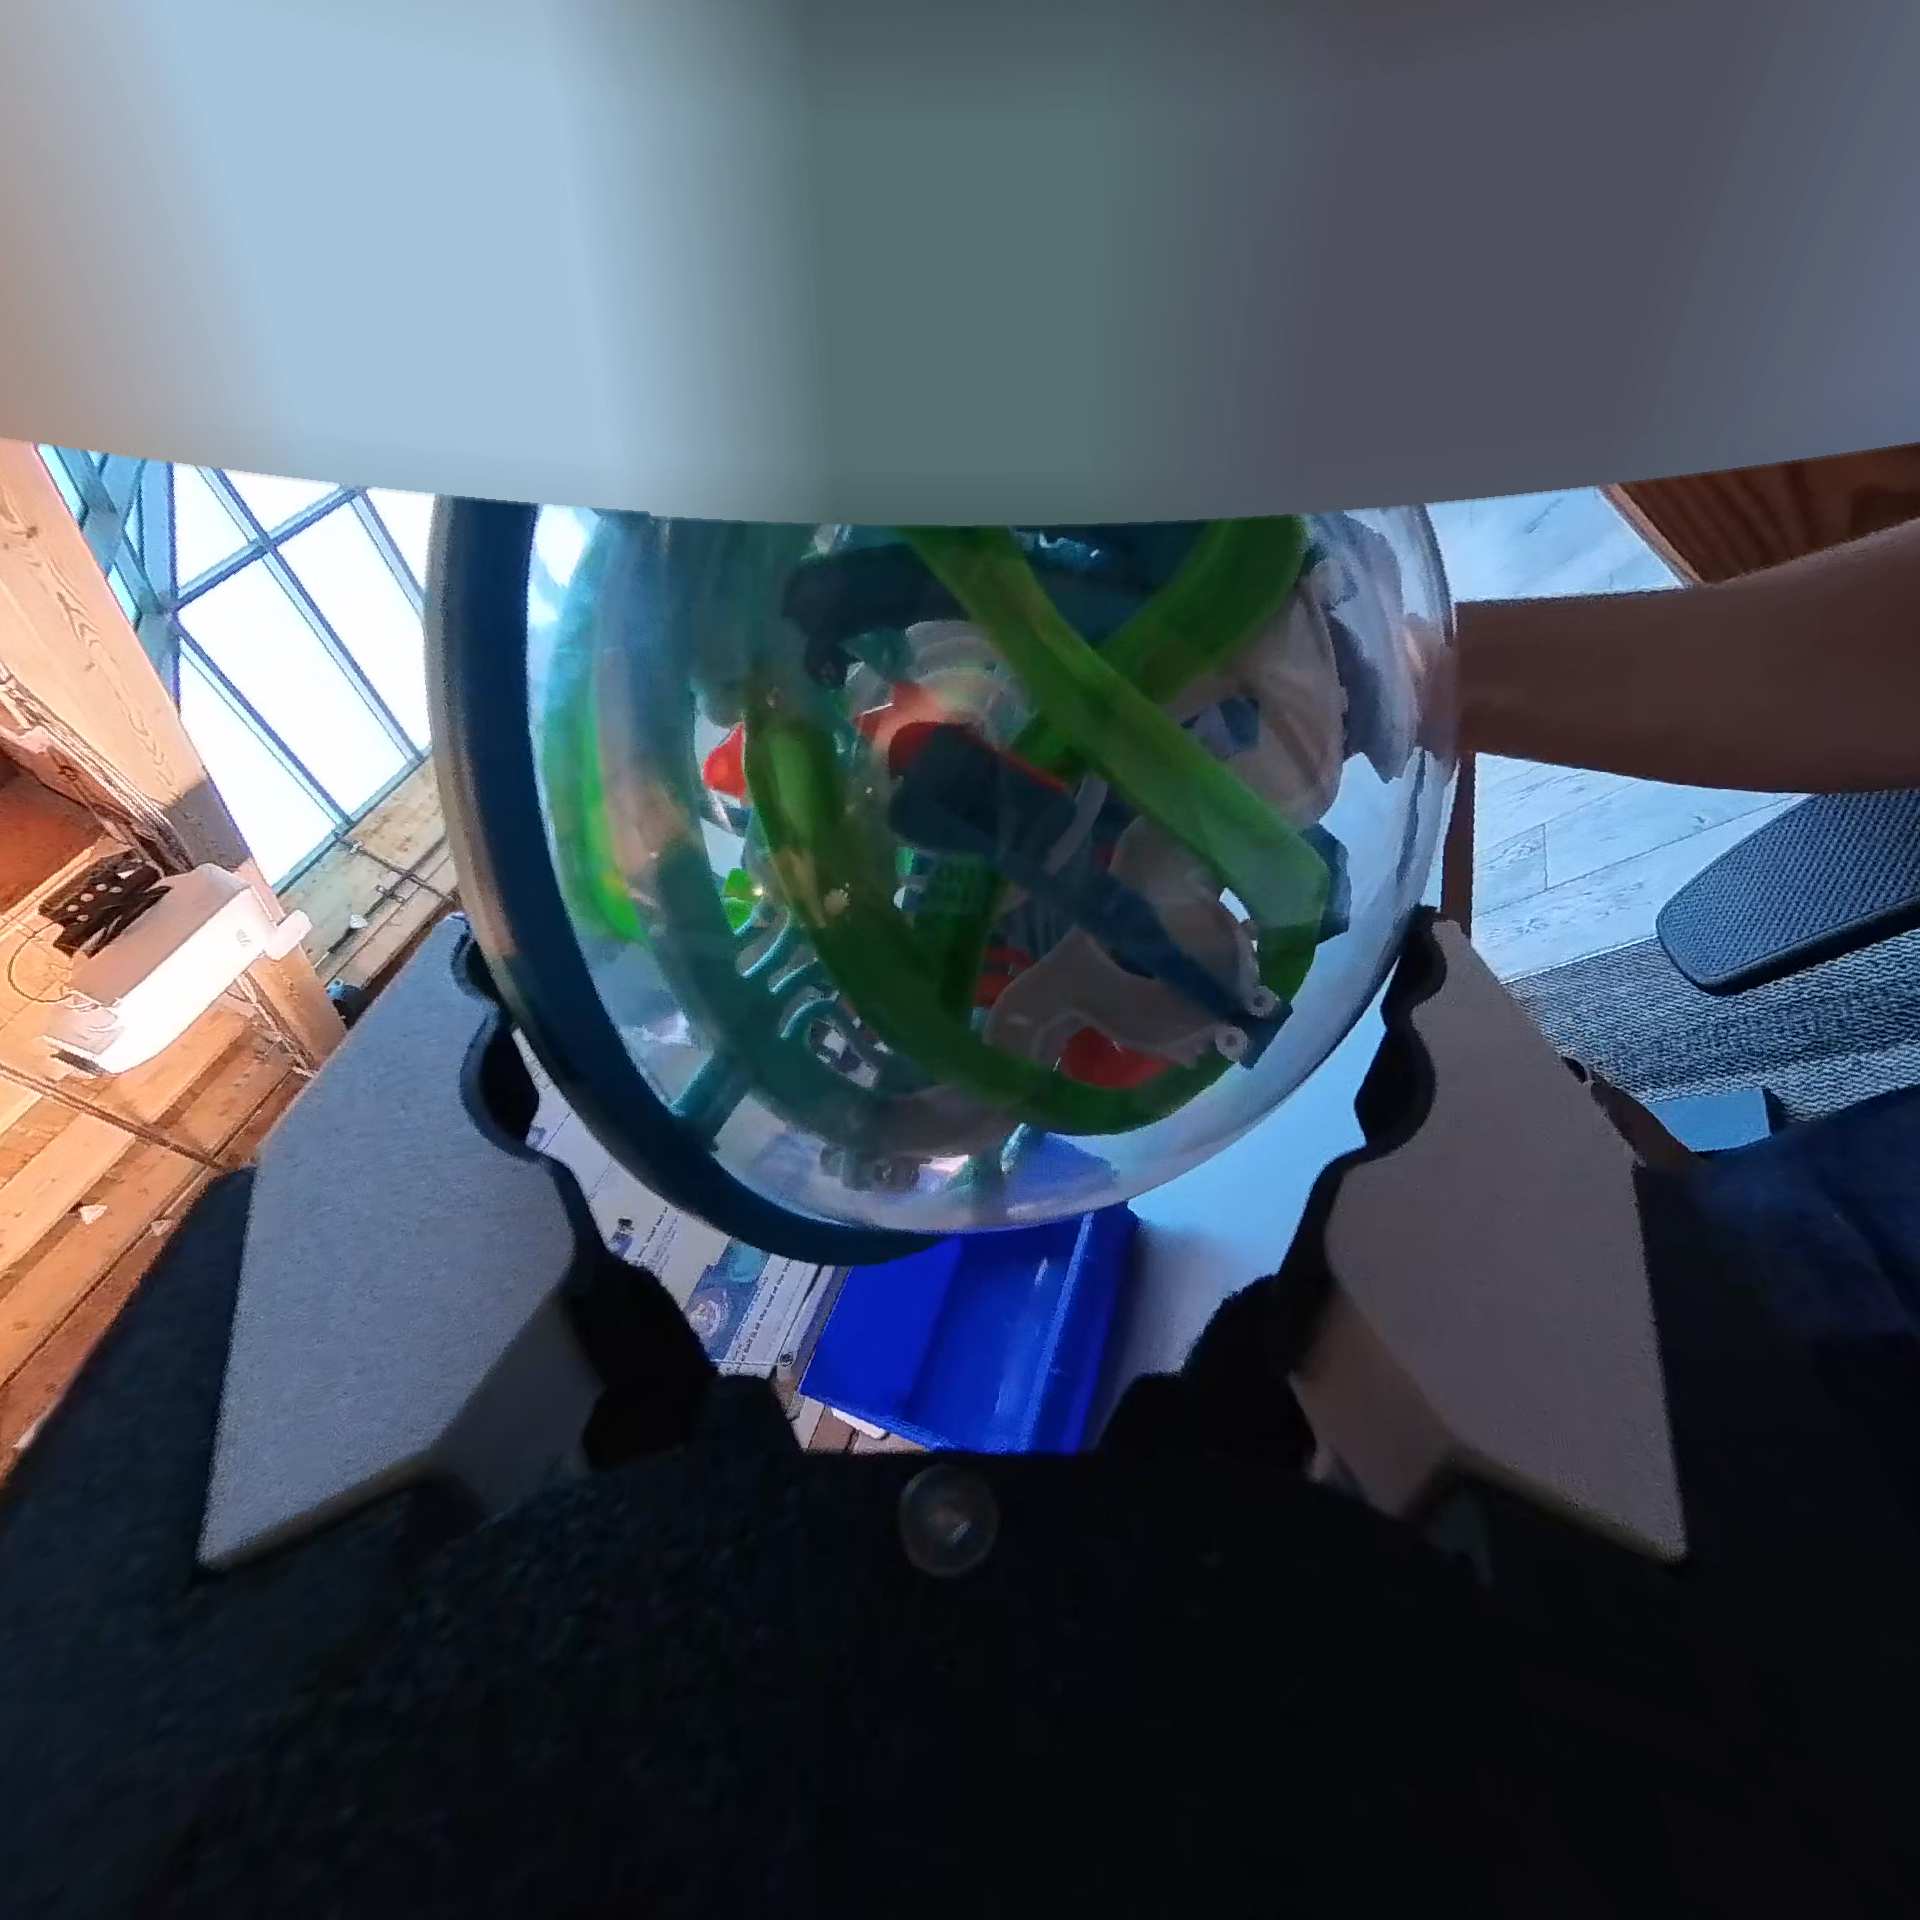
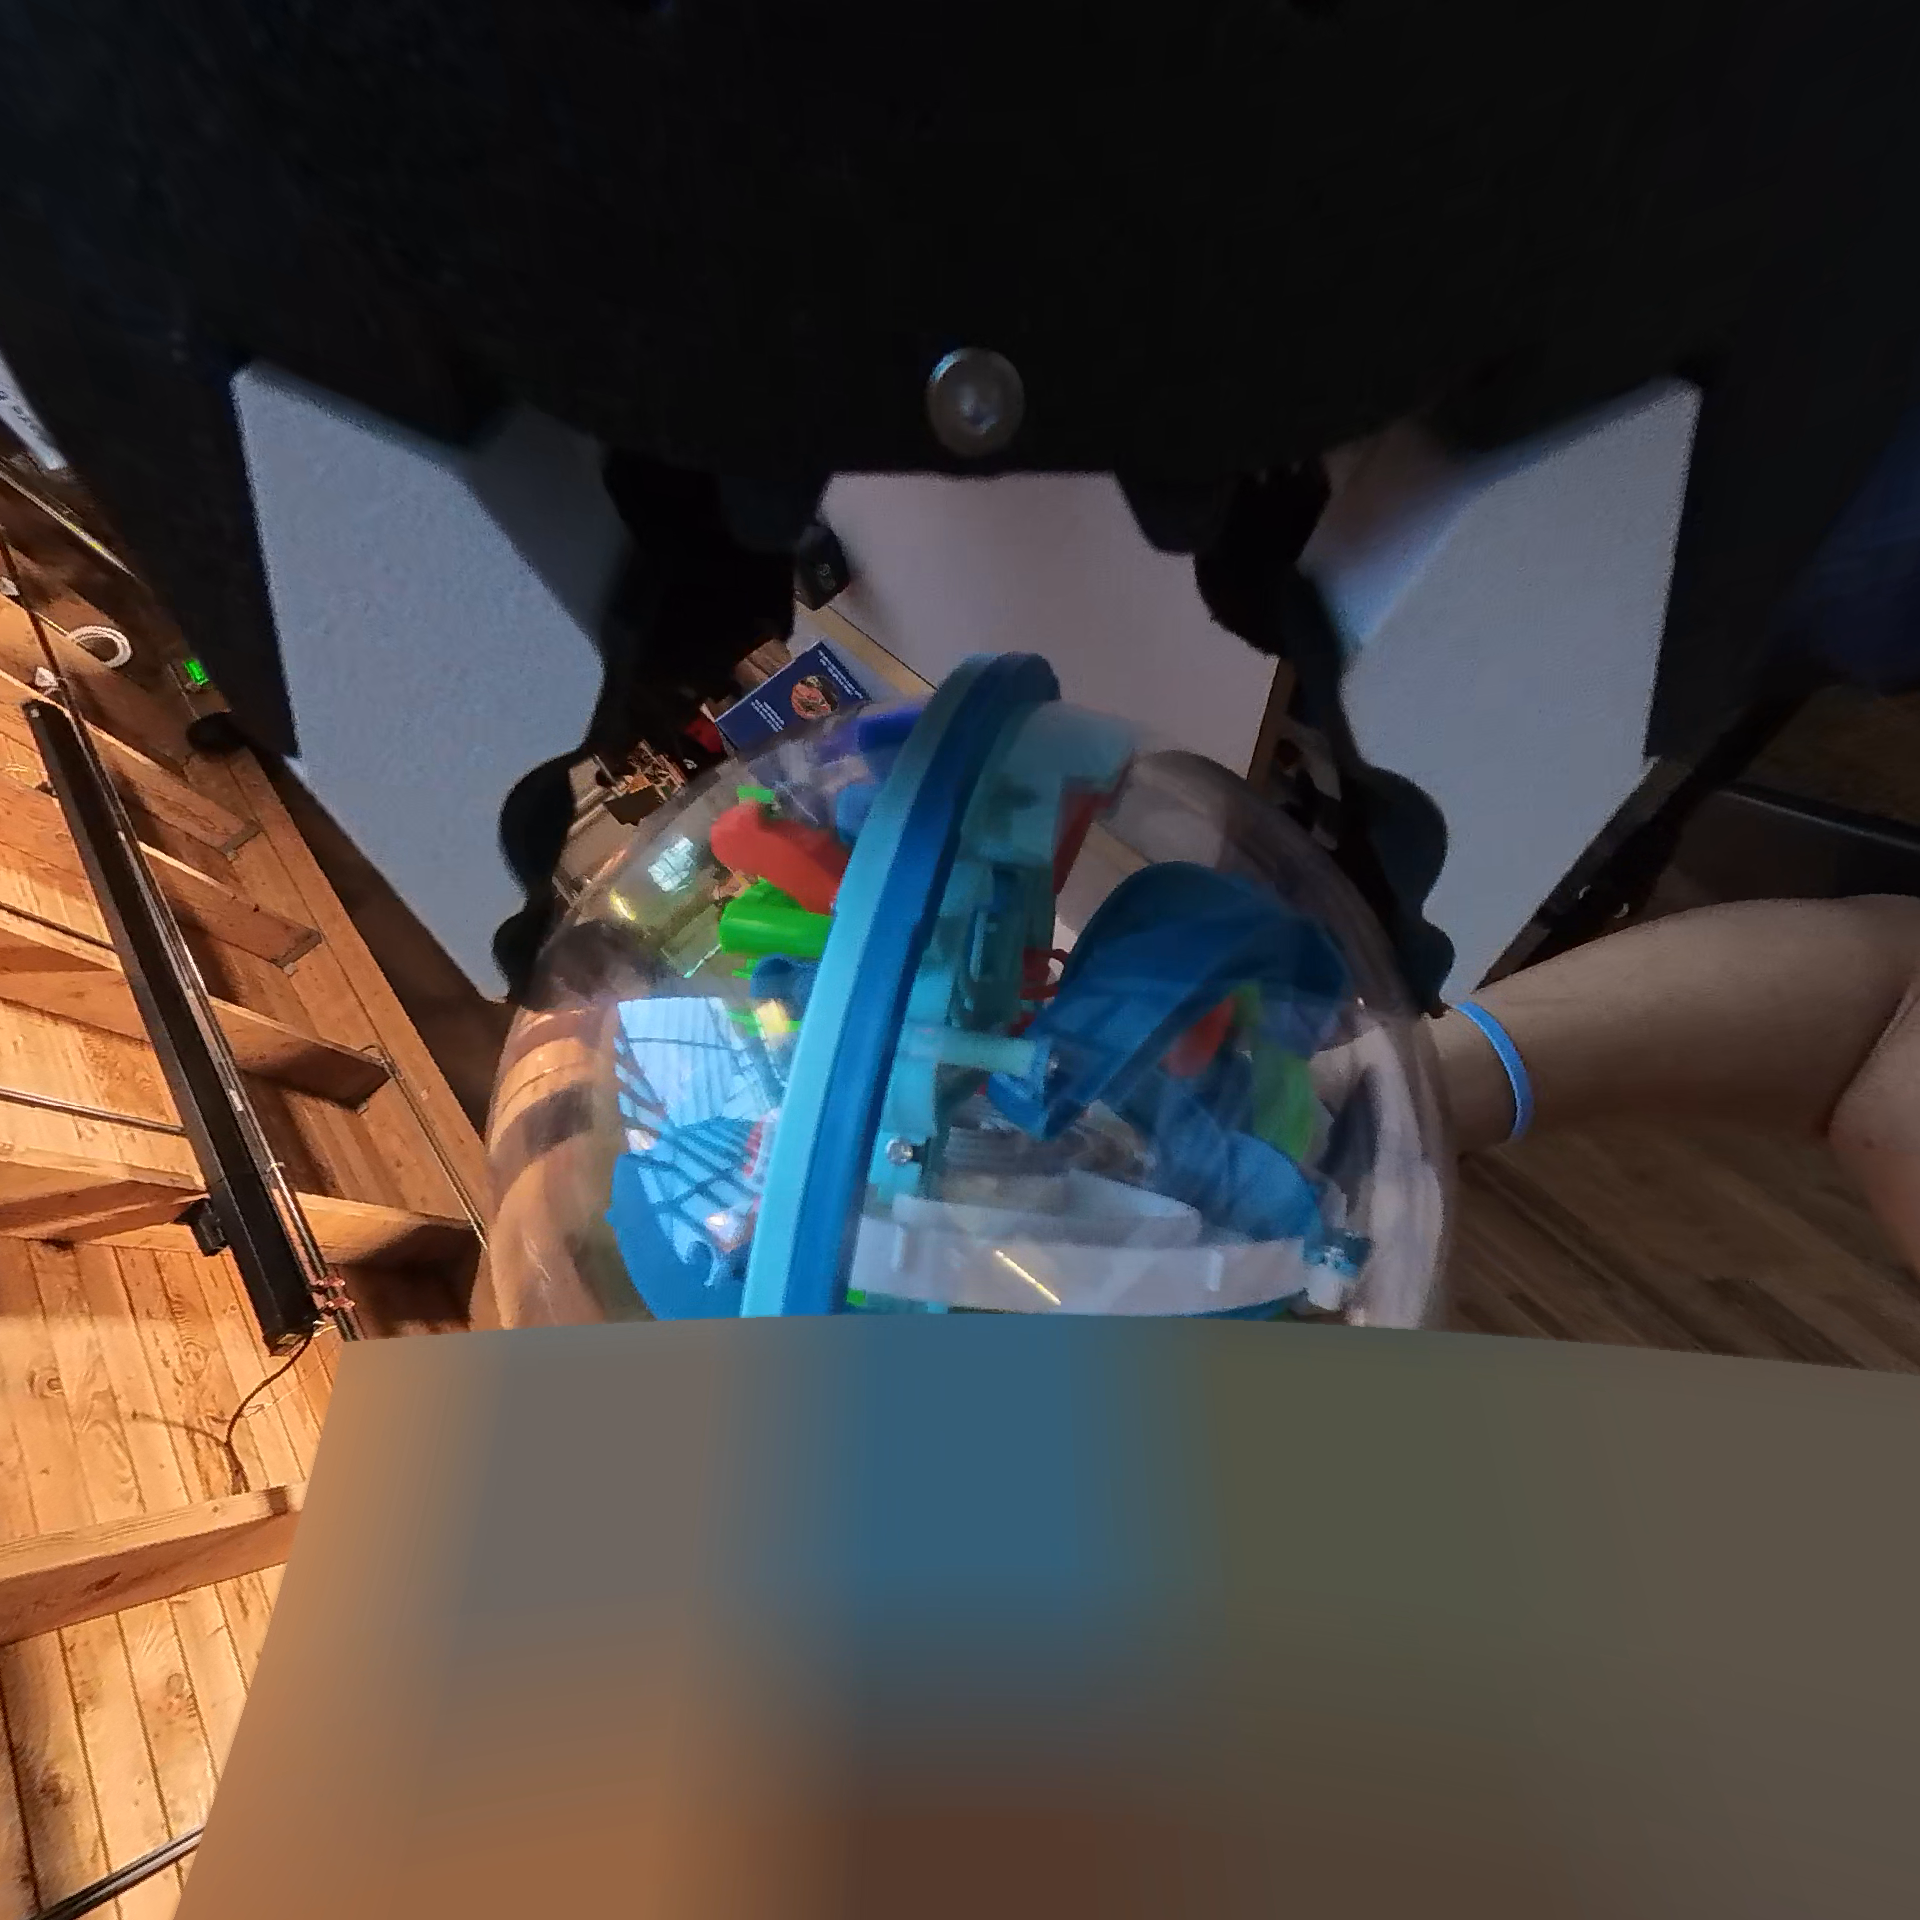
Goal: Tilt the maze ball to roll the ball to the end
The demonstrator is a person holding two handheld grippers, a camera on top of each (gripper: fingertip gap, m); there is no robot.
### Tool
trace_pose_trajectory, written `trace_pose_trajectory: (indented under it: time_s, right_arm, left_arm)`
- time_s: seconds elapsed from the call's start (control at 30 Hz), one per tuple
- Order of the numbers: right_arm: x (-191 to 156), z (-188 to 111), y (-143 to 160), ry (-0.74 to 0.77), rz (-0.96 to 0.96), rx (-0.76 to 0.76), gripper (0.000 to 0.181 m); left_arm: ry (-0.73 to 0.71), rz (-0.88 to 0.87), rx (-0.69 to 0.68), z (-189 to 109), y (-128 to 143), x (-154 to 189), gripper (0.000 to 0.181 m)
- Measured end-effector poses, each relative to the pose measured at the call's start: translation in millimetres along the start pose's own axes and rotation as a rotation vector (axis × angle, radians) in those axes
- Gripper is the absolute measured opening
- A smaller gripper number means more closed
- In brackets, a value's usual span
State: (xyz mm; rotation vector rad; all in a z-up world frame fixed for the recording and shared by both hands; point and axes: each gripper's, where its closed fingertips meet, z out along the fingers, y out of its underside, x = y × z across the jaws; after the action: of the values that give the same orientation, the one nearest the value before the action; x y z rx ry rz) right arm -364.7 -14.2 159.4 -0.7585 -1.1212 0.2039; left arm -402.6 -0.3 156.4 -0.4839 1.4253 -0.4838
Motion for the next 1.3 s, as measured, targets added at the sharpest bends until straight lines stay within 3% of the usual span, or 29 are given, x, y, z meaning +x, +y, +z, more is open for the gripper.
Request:
trace_pose_trajectory:
  time_s: [0.73,1.3]
  right_arm:
    - [0,-3,10,-0.043,0.090,0.066,0.154]
    - [5,10,73,-0.073,0.413,0.148,0.154]
  left_arm:
    - [-0.019,0.008,-0.046,3,-6,3,0.158]
    - [0.022,-0.199,-0.256,11,46,-7,0.158]
